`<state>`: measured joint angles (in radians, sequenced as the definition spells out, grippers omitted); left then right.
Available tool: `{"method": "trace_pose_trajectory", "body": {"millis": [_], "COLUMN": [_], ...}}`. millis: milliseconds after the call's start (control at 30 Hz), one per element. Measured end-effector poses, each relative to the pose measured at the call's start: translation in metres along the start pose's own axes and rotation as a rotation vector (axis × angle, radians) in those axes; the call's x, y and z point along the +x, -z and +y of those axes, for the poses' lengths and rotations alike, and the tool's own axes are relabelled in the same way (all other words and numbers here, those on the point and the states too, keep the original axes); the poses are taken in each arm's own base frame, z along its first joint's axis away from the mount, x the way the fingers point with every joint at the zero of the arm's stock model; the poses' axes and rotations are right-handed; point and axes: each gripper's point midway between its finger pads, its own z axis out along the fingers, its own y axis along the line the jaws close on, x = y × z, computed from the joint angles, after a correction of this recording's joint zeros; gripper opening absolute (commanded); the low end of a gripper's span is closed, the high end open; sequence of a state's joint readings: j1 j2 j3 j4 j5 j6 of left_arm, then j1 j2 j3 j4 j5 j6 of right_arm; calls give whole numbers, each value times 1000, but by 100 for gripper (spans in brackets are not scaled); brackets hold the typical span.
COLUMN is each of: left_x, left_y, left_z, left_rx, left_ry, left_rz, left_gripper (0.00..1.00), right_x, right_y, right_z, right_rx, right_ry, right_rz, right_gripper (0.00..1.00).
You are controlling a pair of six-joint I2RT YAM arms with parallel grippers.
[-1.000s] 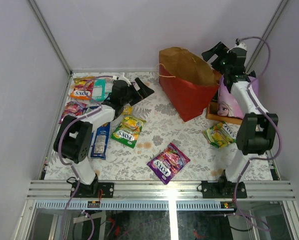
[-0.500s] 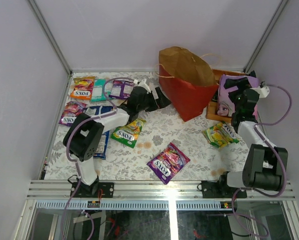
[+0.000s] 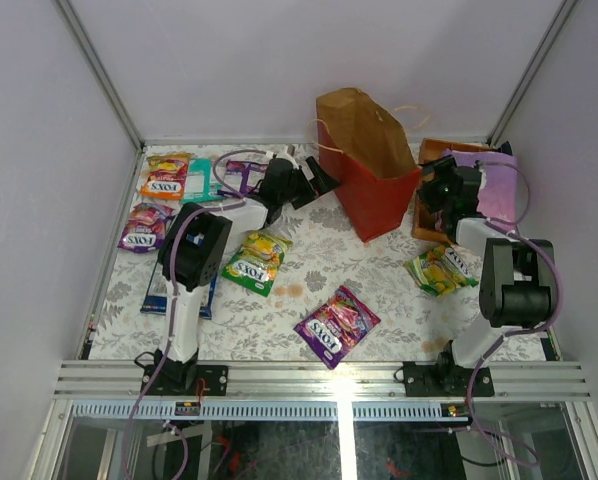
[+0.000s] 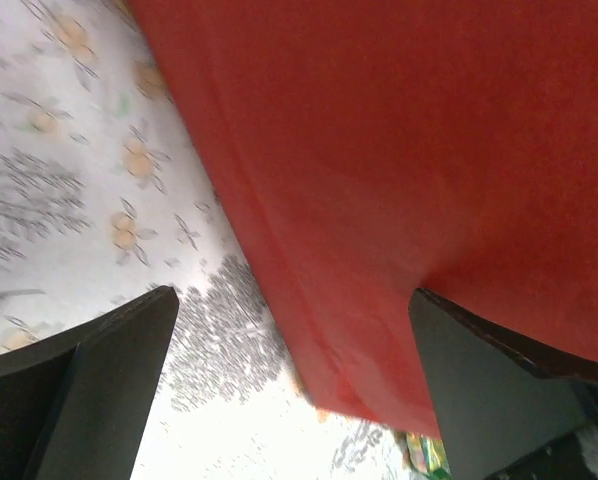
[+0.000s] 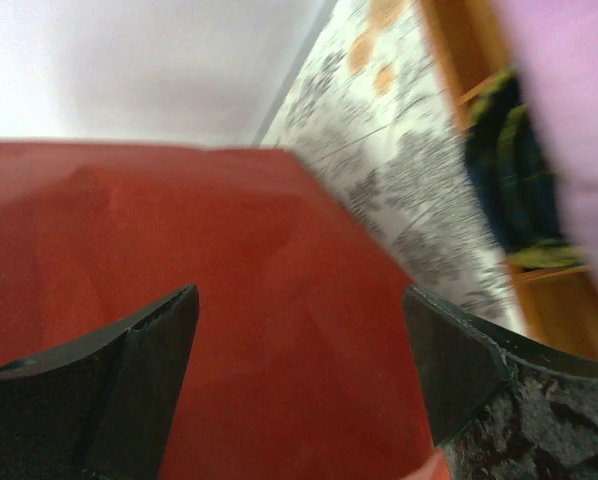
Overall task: Take the snacks out of the paper bag
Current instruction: Adjust the paper bag at the center of the board.
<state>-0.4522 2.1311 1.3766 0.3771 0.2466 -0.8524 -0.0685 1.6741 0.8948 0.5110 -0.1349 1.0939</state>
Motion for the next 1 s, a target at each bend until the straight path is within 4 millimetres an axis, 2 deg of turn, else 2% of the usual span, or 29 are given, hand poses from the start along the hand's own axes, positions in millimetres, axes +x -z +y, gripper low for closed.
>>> {"method": "trace_pose_trajectory", "body": {"millis": [133,233,300,367,433,533,700,767,800,900,1000], "left_x": [-29,-66,-90,-109,-121,-123,-86,-73,-69,-62,-63], "left_y": [-3,-4,-1,4,9,18,32,36,37,38,38], "left_z": [13,8,4,4,11,29,59,69,73,76,72], "left_rx": [-20,3,17,26,16,-16,-84,-108,-116,-119,-99], "left_ry": [20,21,18,14,15,29,66,77,81,88,84], "left_rz": [-39,-87,-118,-145,-165,-168,-108,-86,-79,-61,-58], "left_gripper": [100,100,100,100,100,100,100,100,98,83,64], "right_x": [37,63,83,98,107,112,127,133,135,142,155], "right_y": [-8,-14,-16,-16,-16,-13,4,12,14,21,25], "right_z": [34,58,69,70,68,50,4,-11,-14,-20,-18], "right_rx": [-66,-117,-141,-142,-135,-96,8,47,58,81,93], "right_ry": [1,0,-1,-9,-18,-30,-65,-94,-104,-140,-157], "right_rz": [89,142,182,212,228,238,266,279,283,298,326], "right_gripper": [89,90,91,91,91,91,84,75,65,31,14]}}
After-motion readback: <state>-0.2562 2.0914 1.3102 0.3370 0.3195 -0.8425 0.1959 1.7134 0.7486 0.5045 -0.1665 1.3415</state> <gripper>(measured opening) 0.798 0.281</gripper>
